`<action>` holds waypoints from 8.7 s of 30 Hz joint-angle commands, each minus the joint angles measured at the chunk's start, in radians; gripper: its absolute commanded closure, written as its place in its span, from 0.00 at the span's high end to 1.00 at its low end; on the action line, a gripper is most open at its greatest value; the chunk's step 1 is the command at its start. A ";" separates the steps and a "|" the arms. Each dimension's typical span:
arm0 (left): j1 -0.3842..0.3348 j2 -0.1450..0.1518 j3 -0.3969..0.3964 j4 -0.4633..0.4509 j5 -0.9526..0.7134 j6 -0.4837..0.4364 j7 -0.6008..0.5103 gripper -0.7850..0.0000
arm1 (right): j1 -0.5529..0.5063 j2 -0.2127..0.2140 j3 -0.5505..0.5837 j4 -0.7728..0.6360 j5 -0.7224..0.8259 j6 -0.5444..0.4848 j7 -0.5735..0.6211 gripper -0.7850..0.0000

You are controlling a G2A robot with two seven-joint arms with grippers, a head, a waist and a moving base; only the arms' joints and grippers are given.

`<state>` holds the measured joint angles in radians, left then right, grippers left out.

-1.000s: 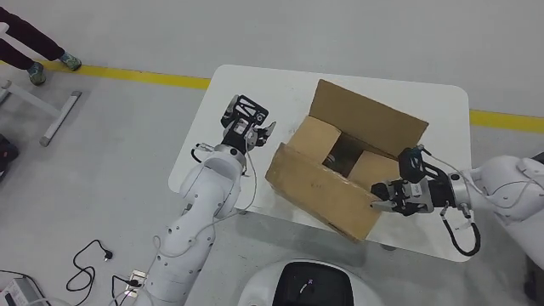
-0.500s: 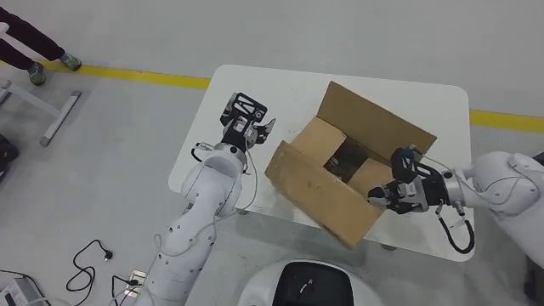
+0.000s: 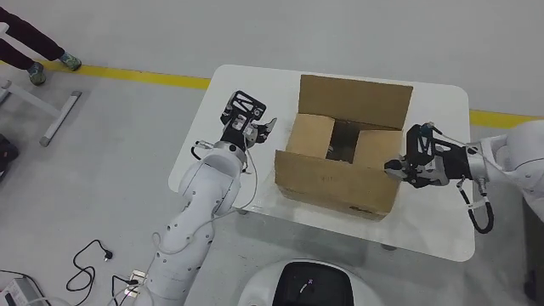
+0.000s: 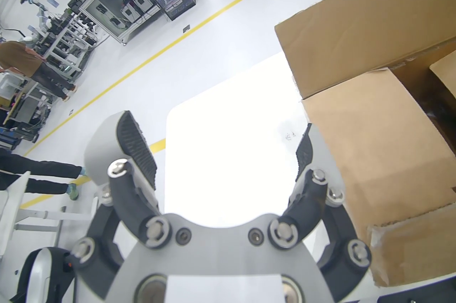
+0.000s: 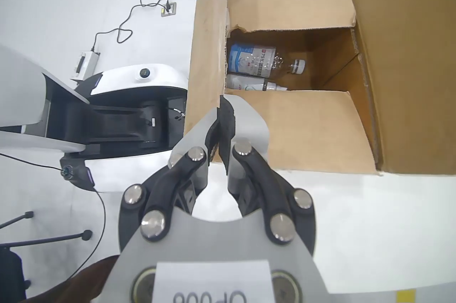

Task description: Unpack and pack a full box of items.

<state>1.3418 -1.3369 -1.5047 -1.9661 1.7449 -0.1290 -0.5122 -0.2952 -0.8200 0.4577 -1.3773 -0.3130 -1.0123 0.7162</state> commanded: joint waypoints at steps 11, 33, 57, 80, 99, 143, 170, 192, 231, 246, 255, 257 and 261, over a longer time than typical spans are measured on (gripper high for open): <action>-0.061 0.008 0.015 0.020 -0.017 -0.145 -0.143 0.85 | -0.090 0.049 0.076 -0.112 -0.269 0.000 -0.208 0.00; -0.049 0.042 0.034 -0.014 -0.140 -0.537 -0.224 0.00 | -0.213 0.081 0.204 -0.169 -0.552 0.026 -0.424 0.00; -0.059 0.077 0.025 -0.044 -0.245 -0.692 -0.186 0.00 | -0.277 0.077 0.302 -0.131 -0.449 0.000 -0.526 0.93; -0.053 0.102 0.007 -0.049 -0.297 -0.587 -0.191 1.00 | -0.188 0.029 0.166 0.207 0.243 0.053 -0.127 1.00; -0.053 0.102 0.007 -0.049 -0.297 -0.587 -0.191 1.00 | -0.184 -0.016 0.134 0.186 0.164 0.182 -0.112 1.00; -0.053 0.102 0.007 -0.049 -0.297 -0.587 -0.191 1.00 | -0.068 -0.201 -0.039 0.503 0.464 0.000 0.092 0.89; -0.053 0.102 0.007 -0.049 -0.297 -0.587 -0.191 1.00 | 0.020 -0.265 -0.180 0.584 0.481 0.000 0.092 0.91; -0.053 0.102 0.007 -0.049 -0.297 -0.587 -0.191 1.00 | 0.053 -0.281 -0.288 0.557 0.541 0.011 0.102 0.89; -0.072 0.112 -0.028 -0.085 -0.420 -0.466 -0.187 1.00 | 0.094 -0.167 -0.173 0.335 0.064 0.004 -0.094 0.00; -0.063 0.120 -0.028 -0.102 -0.450 -0.458 -0.182 1.00 | 0.019 -0.138 -0.123 0.230 -0.228 0.151 -0.241 0.00; -0.063 0.120 -0.028 -0.102 -0.450 -0.458 -0.182 1.00 | 0.005 -0.136 -0.112 0.201 -0.252 0.160 -0.266 0.00; -0.063 0.120 -0.028 -0.102 -0.450 -0.458 -0.182 1.00 | -0.005 -0.128 -0.091 0.171 -0.301 0.178 -0.301 0.00; -0.059 0.119 -0.028 -0.100 -0.455 -0.450 -0.173 1.00 | -0.046 -0.103 -0.046 0.103 -0.395 0.190 -0.363 0.00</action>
<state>1.2791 -1.2173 -1.5329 -2.0681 1.2941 -0.5860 -0.6930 -0.3318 -0.9293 0.4012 -1.2562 -0.6798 -0.8274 0.3630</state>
